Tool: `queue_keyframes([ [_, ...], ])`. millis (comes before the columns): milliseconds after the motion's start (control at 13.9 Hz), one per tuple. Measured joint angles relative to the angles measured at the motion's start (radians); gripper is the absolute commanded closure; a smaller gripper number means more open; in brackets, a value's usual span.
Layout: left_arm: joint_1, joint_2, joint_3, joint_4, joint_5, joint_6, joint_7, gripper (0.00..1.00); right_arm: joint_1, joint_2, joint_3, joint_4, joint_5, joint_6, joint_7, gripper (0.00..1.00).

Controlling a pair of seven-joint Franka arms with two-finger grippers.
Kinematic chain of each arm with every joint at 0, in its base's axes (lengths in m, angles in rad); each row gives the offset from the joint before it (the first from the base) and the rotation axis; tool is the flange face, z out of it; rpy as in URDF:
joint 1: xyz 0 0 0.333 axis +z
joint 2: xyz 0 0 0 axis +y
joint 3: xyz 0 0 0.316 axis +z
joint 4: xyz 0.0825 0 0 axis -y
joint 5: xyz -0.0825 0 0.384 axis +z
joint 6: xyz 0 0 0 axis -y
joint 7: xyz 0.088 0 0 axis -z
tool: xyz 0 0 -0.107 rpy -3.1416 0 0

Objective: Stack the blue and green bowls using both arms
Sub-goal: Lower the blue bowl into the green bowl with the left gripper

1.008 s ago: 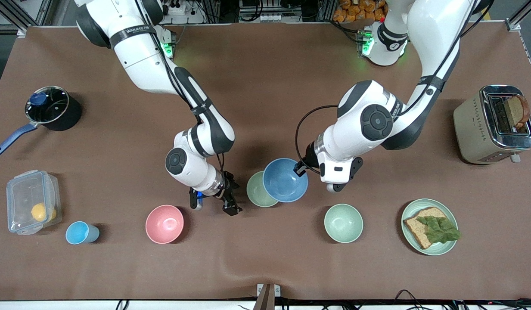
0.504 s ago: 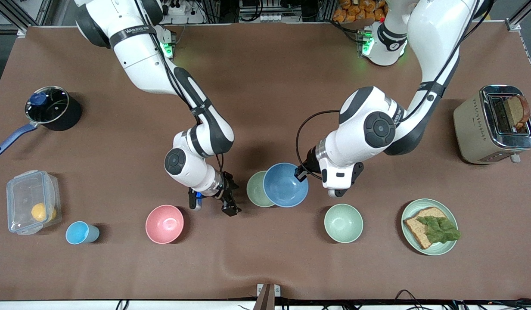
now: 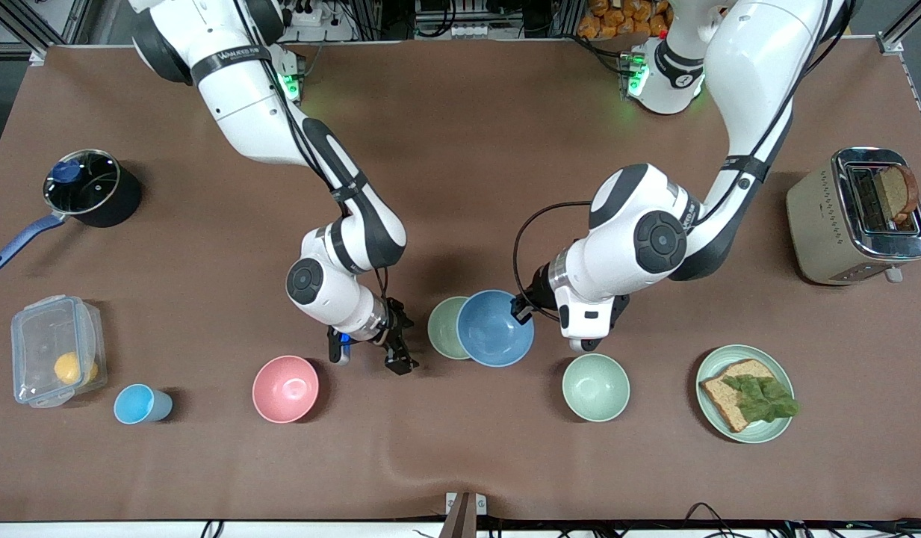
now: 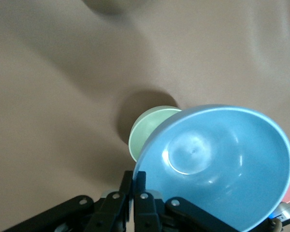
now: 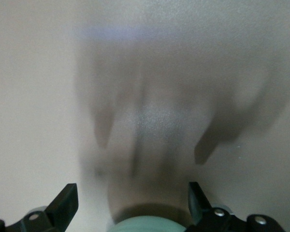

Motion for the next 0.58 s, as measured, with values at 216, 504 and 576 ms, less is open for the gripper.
queue_keyframes([
  [216, -0.005, 0.016, 0.015, 0.001, 0.0, 0.002, 0.0, 1.0, 0.0, 0.003, 0.0, 0.0, 0.0, 0.0, 0.0, 0.0],
  [504, -0.068, 0.047, 0.052, 0.005, 0.0, 0.013, 0.0, 1.0, 0.0, 0.009, 0.0, 0.0, 0.0, 0.001, 0.0, 0.0],
  [576, -0.09, 0.054, 0.068, 0.005, 0.0, 0.013, 0.0, 1.0, 0.0, 0.009, 0.0, 0.0, 0.0, 0.001, 0.0, 0.0],
])
